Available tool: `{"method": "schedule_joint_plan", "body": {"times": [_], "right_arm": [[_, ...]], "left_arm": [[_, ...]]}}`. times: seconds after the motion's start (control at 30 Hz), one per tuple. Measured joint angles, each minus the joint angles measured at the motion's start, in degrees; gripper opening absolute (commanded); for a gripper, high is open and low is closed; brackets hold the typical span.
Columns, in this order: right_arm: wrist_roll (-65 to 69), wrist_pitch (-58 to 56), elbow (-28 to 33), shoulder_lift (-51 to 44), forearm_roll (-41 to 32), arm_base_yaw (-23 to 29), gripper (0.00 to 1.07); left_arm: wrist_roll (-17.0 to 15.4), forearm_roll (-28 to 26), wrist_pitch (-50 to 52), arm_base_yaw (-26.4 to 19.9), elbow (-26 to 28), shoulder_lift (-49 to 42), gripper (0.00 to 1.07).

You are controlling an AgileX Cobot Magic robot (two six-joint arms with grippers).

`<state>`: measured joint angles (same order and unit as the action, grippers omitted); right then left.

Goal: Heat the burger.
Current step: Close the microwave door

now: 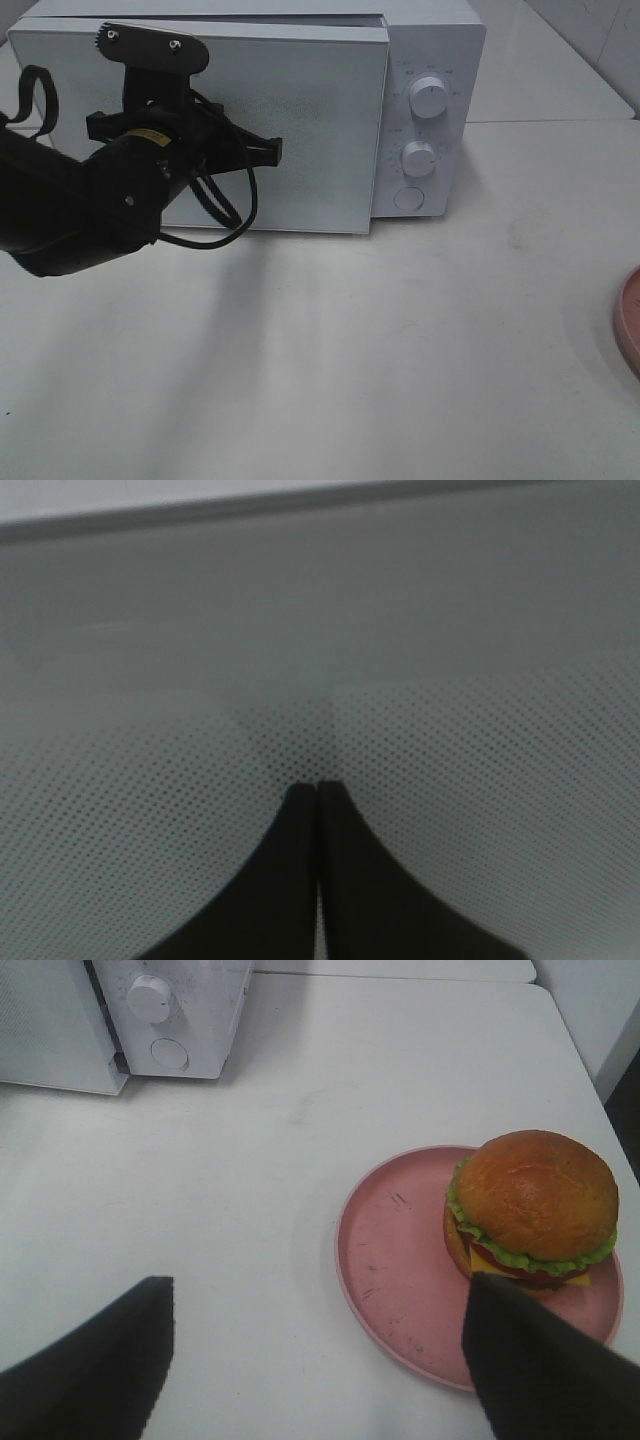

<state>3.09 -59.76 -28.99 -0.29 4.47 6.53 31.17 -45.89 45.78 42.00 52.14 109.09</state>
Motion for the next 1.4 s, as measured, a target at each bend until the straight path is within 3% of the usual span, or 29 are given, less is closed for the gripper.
{"method": "schedule_joint_plan", "body": {"times": [0.07,0.33,0.57,0.83,1.4], "right_arm": [[0.0,0.0,0.0,0.0,0.0,0.0,0.76],[0.0,0.0,0.0,0.0,0.0,0.0,0.76],[0.0,0.0,0.0,0.0,0.0,0.0,0.76],[0.0,0.0,0.0,0.0,0.0,0.0,0.76],[0.0,0.0,0.0,0.0,0.0,0.0,0.76]], "left_arm": [[2.58,-2.75,-0.8,0.46,1.95,1.03,0.0],[7.1,-7.16,-4.93,1.38,7.51,3.95,0.0],[8.54,-7.33,-11.23,1.38,11.06,5.61,0.0],[8.88,-6.7,-15.76,-0.23,11.46,5.79,0.0],[10.2,-7.68,-17.59,-0.46,13.81,7.56,0.0]]}}
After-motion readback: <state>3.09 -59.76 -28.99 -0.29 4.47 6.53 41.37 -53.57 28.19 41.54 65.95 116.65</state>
